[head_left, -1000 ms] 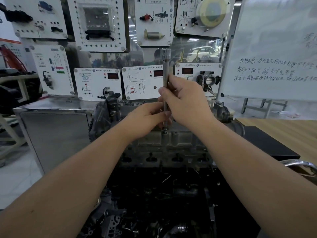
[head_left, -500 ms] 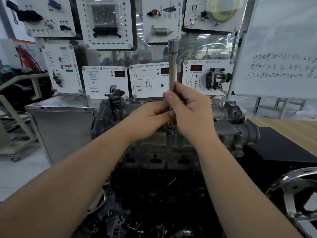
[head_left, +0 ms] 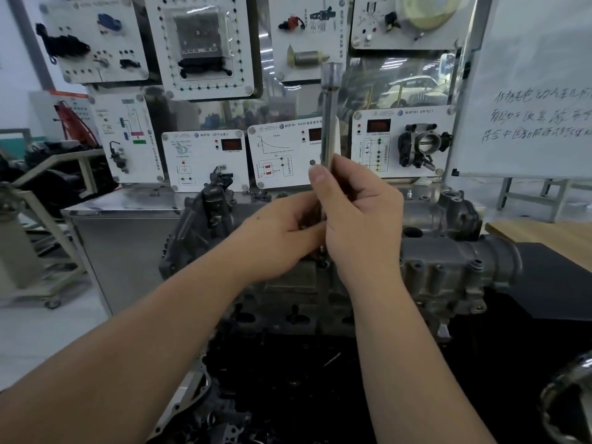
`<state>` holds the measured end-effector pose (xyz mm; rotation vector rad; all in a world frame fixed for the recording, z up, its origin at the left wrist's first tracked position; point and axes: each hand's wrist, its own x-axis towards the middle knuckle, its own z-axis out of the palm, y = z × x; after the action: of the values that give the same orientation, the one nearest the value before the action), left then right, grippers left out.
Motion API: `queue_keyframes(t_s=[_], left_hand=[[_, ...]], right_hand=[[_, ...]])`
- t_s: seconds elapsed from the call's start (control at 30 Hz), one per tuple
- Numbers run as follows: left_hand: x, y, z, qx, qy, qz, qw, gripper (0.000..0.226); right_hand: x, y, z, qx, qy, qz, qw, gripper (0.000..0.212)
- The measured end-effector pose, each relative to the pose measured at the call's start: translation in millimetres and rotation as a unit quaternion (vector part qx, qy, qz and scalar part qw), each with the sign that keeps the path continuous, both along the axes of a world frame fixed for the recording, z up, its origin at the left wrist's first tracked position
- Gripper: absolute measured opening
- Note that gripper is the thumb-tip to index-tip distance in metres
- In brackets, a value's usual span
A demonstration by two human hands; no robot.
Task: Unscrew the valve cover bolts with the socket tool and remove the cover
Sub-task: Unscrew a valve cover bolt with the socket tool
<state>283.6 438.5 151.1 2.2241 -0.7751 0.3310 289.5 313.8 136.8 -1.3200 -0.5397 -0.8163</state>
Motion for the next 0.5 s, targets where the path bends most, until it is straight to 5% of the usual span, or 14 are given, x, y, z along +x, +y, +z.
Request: queue_keyframes(t_s=[0.43,0.5], left_hand=[[-4.3,-0.5,2.9,0.013,0.001,-0.012,1.000,0.015],[-4.7,-1.4,2.6,0.016,0.013,-0.008,1.000,0.028]], right_hand=[[-11.5,-2.9,4.7,-0.097,-0.023,-0.060,0.993,0.012],[-10.9,-6.2,5.0,-0.096,-0.015,-0.050,0.994,0.017]])
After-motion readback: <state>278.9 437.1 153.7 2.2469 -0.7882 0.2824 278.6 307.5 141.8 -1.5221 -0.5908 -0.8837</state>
